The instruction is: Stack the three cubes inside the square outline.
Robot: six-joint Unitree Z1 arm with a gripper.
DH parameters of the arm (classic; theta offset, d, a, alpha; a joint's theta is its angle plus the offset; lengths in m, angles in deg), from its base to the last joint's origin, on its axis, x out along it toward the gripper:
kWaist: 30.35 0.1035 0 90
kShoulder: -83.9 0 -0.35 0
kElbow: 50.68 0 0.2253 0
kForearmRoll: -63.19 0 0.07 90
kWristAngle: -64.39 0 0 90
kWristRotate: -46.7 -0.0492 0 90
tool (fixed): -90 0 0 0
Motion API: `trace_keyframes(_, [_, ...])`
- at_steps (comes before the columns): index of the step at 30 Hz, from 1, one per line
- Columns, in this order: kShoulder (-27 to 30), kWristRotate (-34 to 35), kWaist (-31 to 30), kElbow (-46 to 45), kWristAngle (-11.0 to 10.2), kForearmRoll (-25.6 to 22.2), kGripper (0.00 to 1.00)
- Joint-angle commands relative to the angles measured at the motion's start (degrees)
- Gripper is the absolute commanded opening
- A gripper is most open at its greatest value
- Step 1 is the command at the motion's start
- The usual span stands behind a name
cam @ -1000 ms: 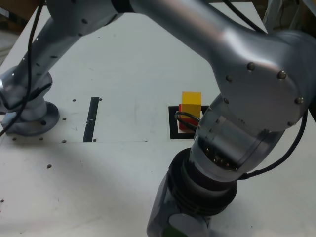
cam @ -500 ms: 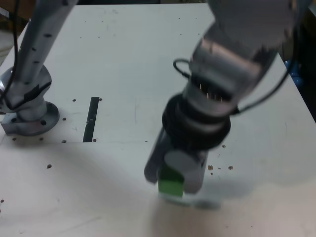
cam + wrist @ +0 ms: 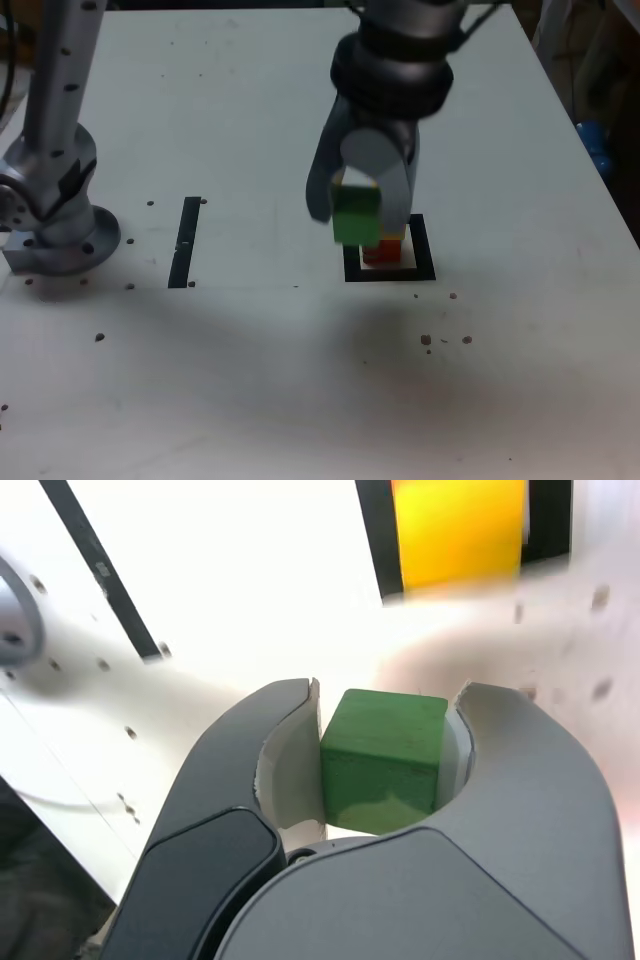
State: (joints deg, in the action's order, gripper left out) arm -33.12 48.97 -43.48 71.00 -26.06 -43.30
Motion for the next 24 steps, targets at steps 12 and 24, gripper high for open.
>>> trace_keyframes(12, [-1.1, -7.2, 7.5, 1.3, -1.1, -0.2, 0.25])
trace_keyframes(24, [-3.2, -8.5, 8.1, 3.0, -1.1, 0.0, 0.27])
